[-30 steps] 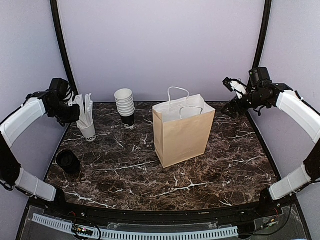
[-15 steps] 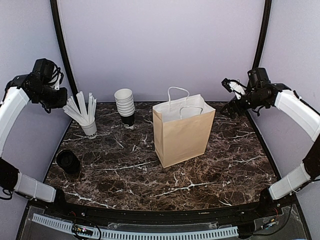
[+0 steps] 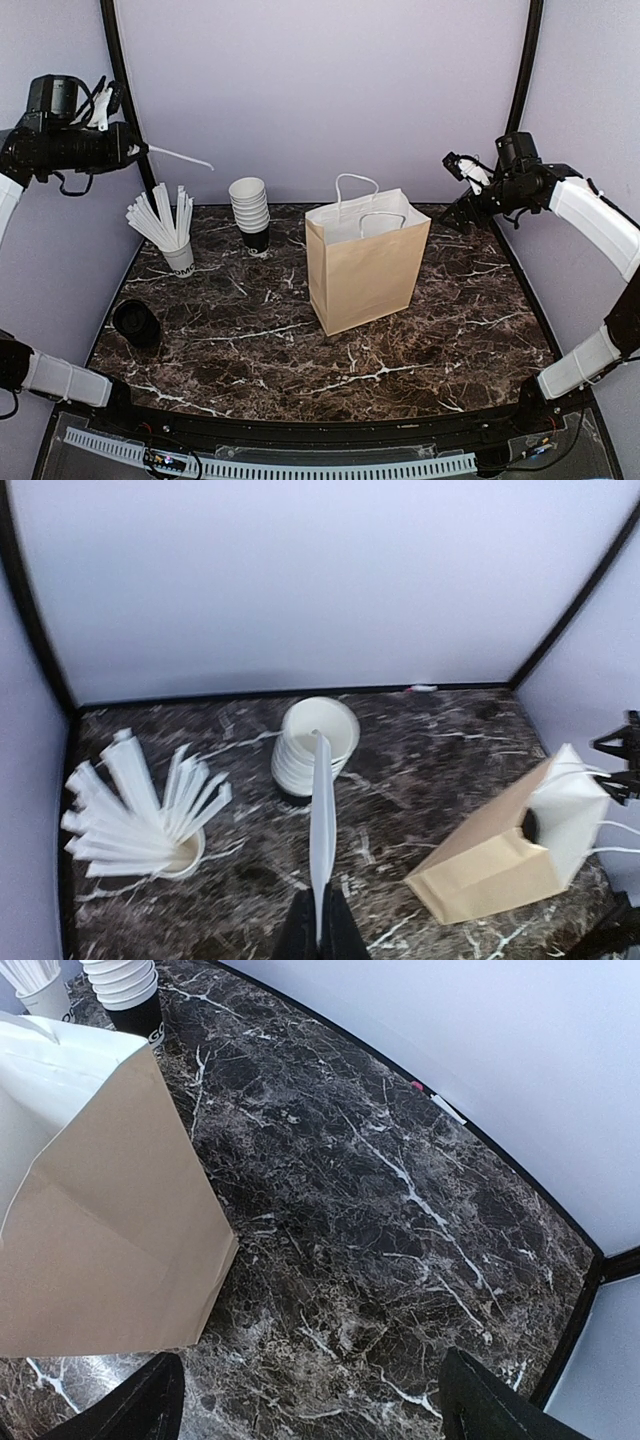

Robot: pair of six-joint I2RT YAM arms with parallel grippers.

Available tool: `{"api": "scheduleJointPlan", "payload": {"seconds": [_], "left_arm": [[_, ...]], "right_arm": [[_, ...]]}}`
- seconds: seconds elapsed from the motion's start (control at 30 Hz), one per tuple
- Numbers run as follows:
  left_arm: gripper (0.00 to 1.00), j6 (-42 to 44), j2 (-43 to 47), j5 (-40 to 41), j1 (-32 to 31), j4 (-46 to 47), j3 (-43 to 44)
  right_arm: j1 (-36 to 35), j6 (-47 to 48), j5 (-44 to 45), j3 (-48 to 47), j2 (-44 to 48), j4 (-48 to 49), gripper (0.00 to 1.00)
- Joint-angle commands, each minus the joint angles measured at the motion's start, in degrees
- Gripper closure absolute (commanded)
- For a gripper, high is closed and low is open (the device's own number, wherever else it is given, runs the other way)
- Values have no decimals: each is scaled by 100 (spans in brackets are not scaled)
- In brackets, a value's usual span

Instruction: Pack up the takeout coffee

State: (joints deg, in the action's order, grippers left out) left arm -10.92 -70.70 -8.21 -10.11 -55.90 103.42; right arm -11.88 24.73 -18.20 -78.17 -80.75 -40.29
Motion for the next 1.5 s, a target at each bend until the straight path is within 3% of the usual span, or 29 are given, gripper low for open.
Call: {"api": "scheduleJointPlan", "payload": {"seconds": [0.0, 0.1, 0.27, 0.53, 1.07, 1.13, 1.17, 1.3, 1.4, 1.47], "left_arm": [[100, -124, -66, -1521, -507, 1146, 318], [100, -81, -375, -2139, -1013, 1302, 596], [100, 280, -1093, -2575, -1644, 641, 1385], [100, 517, -1294, -2303, -2058, 48, 1294], [100, 860, -2840, -1384, -2944, -583, 1950], [80, 890, -3200, -1385, -3052, -491, 2155], [65, 947, -3264, -1407, -3167, -443, 2230], [39, 789, -3170, -1628, -3276, 517, 2283], [16, 925, -2482, -891, -3274, 1585, 1494], [7, 1128, -2048, -84, -3263, 2031, 942]], "right_arm": [[30, -89, -84, -172, -32, 96, 10], [32, -95, -18, -126, 9, 109, 10], [28, -92, 124, -37, 67, 107, 10], [31, -219, 79, -70, 62, 154, 9], [28, -250, 79, 10, 131, 120, 9], [28, -240, 87, 28, 147, 133, 9], [29, -248, 88, 22, 148, 135, 9], [40, -407, 4, -138, 114, 70, 6], [58, -609, -219, -465, 40, -118, 3], [117, -818, 7, -633, 32, -96, 1]]}}
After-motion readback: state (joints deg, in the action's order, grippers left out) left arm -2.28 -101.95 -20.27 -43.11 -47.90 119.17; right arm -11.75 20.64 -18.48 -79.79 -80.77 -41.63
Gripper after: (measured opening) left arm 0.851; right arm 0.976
